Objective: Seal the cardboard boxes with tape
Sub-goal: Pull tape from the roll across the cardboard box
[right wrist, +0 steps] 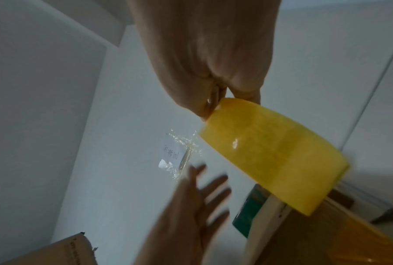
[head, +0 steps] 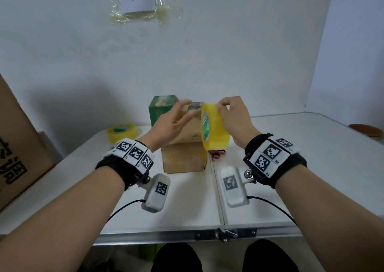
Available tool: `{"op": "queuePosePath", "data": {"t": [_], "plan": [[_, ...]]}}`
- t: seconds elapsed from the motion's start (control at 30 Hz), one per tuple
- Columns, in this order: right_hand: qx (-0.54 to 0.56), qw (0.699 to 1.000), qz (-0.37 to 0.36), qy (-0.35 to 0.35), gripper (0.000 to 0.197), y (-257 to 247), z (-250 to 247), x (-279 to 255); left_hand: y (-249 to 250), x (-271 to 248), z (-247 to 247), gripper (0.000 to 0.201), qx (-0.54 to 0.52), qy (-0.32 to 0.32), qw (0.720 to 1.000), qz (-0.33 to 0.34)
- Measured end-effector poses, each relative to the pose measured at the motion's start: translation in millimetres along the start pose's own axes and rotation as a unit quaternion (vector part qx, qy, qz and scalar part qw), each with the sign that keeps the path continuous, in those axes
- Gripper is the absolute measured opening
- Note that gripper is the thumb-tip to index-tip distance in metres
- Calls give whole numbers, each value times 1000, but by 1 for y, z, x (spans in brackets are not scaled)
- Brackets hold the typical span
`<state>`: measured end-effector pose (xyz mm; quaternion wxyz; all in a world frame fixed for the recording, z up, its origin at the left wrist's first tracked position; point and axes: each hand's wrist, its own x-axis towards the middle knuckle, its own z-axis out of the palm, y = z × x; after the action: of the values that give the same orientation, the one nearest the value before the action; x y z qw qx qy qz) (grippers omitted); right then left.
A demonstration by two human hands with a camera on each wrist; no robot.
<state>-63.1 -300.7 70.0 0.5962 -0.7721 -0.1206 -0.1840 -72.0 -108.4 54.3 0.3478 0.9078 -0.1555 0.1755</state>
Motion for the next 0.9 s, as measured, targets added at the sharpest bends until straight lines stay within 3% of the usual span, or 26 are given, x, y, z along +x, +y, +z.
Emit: {"op": "queuePosePath", "data": {"t": [0.07, 0.17, 0.3, 0.43, 0.53, 0.67, 0.83, 0.9], "plan": [[-12, 1000, 11, 0, 28, 1, -10, -2, -34, -1, 5, 62, 118, -60, 989, -66], [-35, 999, 7, -1, 19, -2, -16, -5, -61, -6, 12, 85, 259, -181, 943, -102], [-41, 999, 5, -7, 13, -1, -11, -13, -57, -6, 14, 70, 301, -143, 937, -102], [-57, 998, 11, -36, 20, 3, 0, -20, -51, -8, 12, 36, 388, -125, 906, -113], [-61, 996, 24, -67, 20, 9, 11, -26, -51, -15, 6, 21, 433, -100, 884, -143], [-64, 991, 42, -112, 22, 20, 27, -34, -63, -24, -9, 27, 469, -64, 864, -173], [-80, 984, 60, -148, 17, 34, 45, -33, -70, -30, -22, 45, 456, -97, 860, -209], [-82, 984, 60, -145, 12, 38, 50, -30, -69, -31, -21, 41, 435, -67, 884, -158]]}}
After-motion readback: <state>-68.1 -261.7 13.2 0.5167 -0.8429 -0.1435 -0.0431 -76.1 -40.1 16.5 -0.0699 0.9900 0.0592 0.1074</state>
